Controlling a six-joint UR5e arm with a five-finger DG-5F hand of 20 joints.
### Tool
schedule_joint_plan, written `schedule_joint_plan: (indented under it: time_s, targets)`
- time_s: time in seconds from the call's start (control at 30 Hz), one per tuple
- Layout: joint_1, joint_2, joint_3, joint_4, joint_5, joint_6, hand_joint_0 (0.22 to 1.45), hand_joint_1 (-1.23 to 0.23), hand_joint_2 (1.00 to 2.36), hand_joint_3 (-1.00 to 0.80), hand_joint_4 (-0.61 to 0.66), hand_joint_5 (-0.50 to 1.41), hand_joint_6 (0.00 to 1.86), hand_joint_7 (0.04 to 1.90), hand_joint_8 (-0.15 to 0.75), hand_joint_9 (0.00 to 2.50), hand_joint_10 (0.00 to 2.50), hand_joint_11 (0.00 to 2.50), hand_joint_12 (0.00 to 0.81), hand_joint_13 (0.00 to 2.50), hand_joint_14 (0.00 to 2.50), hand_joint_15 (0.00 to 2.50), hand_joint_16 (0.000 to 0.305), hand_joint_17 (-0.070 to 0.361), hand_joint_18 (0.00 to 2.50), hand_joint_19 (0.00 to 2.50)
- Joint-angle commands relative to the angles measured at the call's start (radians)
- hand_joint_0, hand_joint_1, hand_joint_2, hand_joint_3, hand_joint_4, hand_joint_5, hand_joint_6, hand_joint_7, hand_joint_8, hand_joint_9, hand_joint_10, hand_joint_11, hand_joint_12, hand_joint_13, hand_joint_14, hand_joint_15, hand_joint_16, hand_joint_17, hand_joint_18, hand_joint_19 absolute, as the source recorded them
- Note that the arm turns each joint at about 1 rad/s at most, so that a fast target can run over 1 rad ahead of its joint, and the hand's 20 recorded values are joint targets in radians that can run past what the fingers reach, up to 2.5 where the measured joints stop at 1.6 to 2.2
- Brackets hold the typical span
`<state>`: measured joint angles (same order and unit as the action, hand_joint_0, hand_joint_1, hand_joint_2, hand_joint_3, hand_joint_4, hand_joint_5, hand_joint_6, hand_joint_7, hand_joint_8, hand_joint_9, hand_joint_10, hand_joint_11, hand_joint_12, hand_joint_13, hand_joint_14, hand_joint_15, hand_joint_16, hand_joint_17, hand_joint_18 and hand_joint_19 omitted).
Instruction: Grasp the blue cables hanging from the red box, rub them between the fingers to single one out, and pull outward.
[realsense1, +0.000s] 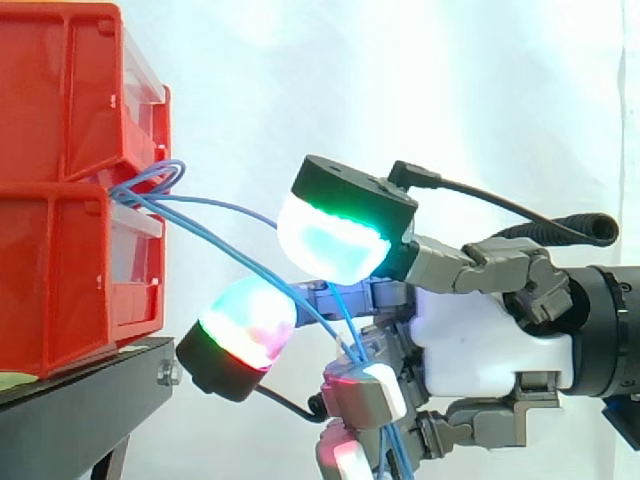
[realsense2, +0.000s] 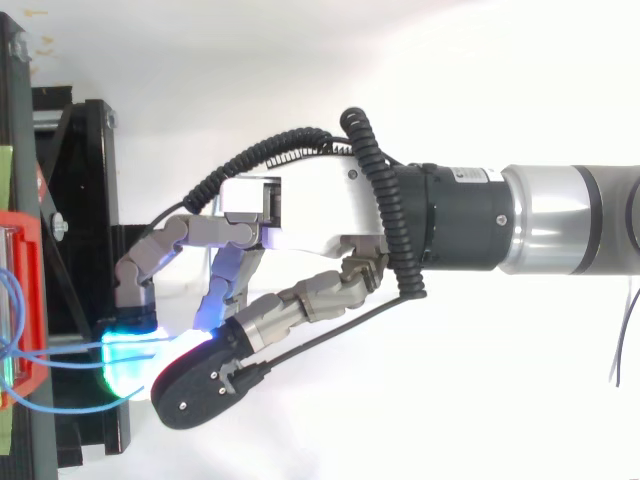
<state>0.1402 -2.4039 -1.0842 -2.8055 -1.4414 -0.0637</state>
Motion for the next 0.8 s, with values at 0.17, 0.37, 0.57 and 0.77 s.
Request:
schedule_joint_plan:
  time_s: [0.17, 0.37, 0.57, 0.77]
  targets:
    - [-0.011, 0.000, 0.003, -0.006, -0.008, -0.016, 0.58, -0.55, 1.00, -0.46, 0.06, -0.13, 0.76, 0.94, 0.299, 1.21, 0.02, 0.82, 0.377, 1.10, 0.02, 0.59, 0.051, 0.115, 0.97, 0.70]
    - [-0.017, 0.000, 0.003, -0.006, -0.010, -0.016, 0.61, -0.62, 1.02, -0.25, 0.03, -0.14, 0.80, 0.95, 0.304, 1.20, 0.03, 0.85, 0.377, 1.10, 0.02, 0.60, 0.051, 0.116, 0.98, 0.69]
    - [-0.022, 0.023, 0.003, -0.029, -0.010, -0.028, 0.63, -0.77, 1.02, -0.16, 0.07, -0.17, 0.87, 0.85, 0.310, 1.17, 0.02, 0.88, 0.373, 1.08, 0.02, 0.60, 0.052, 0.117, 0.98, 0.68]
    - [-0.030, 0.035, 0.003, -0.072, -0.011, -0.061, 0.67, -0.85, 1.02, -0.25, 0.04, -0.18, 0.88, 0.81, 0.290, 1.14, 0.02, 0.89, 0.360, 1.06, 0.02, 0.60, 0.050, 0.113, 0.95, 0.67]
